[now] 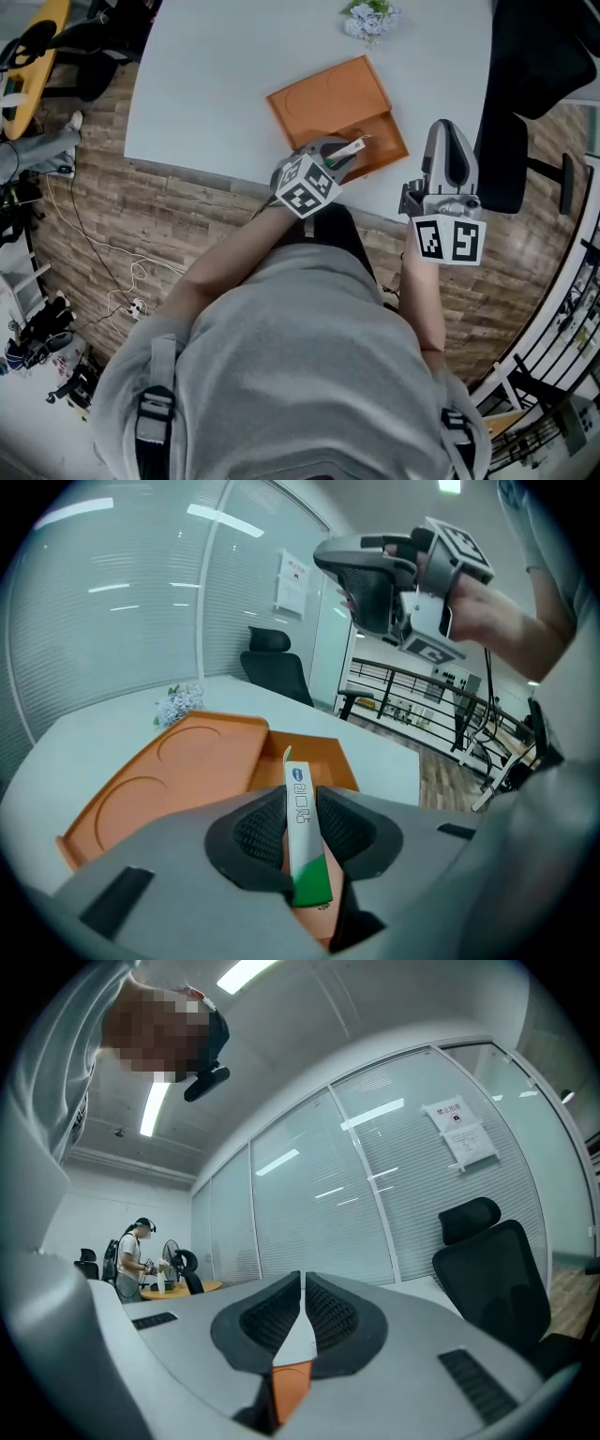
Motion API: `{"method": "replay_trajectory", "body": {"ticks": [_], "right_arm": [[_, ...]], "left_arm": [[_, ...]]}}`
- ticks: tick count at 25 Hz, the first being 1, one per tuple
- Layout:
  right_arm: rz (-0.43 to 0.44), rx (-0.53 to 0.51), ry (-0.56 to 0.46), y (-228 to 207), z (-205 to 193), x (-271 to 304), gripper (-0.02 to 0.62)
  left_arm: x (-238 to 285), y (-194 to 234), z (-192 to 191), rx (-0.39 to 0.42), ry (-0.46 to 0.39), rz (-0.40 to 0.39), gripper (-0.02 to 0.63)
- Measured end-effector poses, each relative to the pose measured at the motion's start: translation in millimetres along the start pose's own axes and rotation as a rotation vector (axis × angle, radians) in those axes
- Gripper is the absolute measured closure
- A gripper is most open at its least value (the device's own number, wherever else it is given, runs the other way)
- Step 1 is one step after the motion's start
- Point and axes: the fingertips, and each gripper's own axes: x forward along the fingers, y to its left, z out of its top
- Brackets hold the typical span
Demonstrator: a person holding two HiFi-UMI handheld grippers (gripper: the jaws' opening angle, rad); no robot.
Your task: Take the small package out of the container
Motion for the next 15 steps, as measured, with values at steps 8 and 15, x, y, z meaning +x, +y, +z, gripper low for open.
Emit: {"method": "replay_trajectory", "body": {"ticks": [8,15], "right_arm": [[-0.001,-0.039,-0.045,10.8,26.6,-2.7,0.545],[0.003,-0.095,-0.093,21.8,58.2,-7.1,0.545]], "left_arm": [[-67.9,32.6,73.8,-0.021,-0.278,0.093,0.5],[-154.4,74.5,138.3,-0.015,-0.508,0.269,0.5]]}}
